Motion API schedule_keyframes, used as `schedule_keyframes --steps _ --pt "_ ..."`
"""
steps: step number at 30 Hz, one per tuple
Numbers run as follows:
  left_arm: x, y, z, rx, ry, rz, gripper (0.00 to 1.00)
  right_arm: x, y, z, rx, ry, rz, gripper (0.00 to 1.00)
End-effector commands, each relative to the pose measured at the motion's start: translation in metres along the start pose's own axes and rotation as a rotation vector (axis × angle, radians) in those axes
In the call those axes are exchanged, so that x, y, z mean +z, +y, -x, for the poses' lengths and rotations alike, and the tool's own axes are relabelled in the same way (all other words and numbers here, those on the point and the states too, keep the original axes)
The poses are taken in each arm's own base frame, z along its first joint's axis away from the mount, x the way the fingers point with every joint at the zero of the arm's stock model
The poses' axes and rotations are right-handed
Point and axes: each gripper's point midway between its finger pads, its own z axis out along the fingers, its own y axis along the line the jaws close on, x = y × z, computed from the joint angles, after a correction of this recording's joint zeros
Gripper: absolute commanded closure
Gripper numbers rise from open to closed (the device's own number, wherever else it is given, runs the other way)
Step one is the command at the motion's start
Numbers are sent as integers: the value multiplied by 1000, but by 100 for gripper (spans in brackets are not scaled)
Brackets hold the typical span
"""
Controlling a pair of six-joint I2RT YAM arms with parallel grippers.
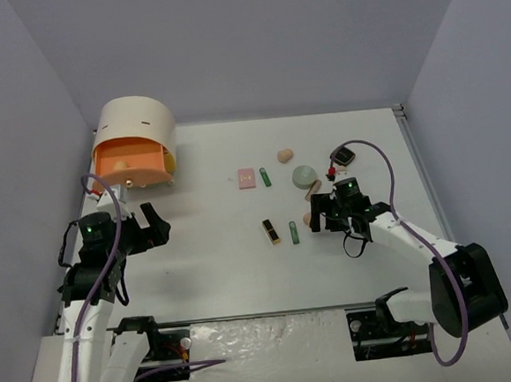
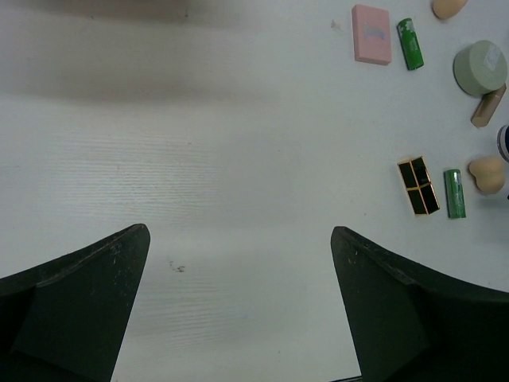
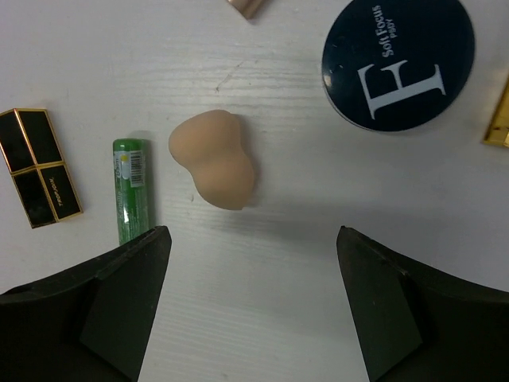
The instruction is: Organize the makeup
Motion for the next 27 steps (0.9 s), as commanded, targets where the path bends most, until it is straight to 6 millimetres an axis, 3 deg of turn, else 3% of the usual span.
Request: schedule_keyframes --steps 1,14,20,24,27 --pt "4 -16 17 4 -86 -74 3 20 24 18 8 -51 79 20" --pt "8 -13 13 17 -66 -60 3 47 27 6 -18 -23 36 40" --pt "8 -15 12 10 -60 -72 3 45 24 8 -14 -45 13 71" --pt "6 -22 13 8 -59 -99 3 27 33 24 -33 -121 33 96" --pt "0 -32 19 0 -63 -129 3 4 50 42 -84 -207 85 100"
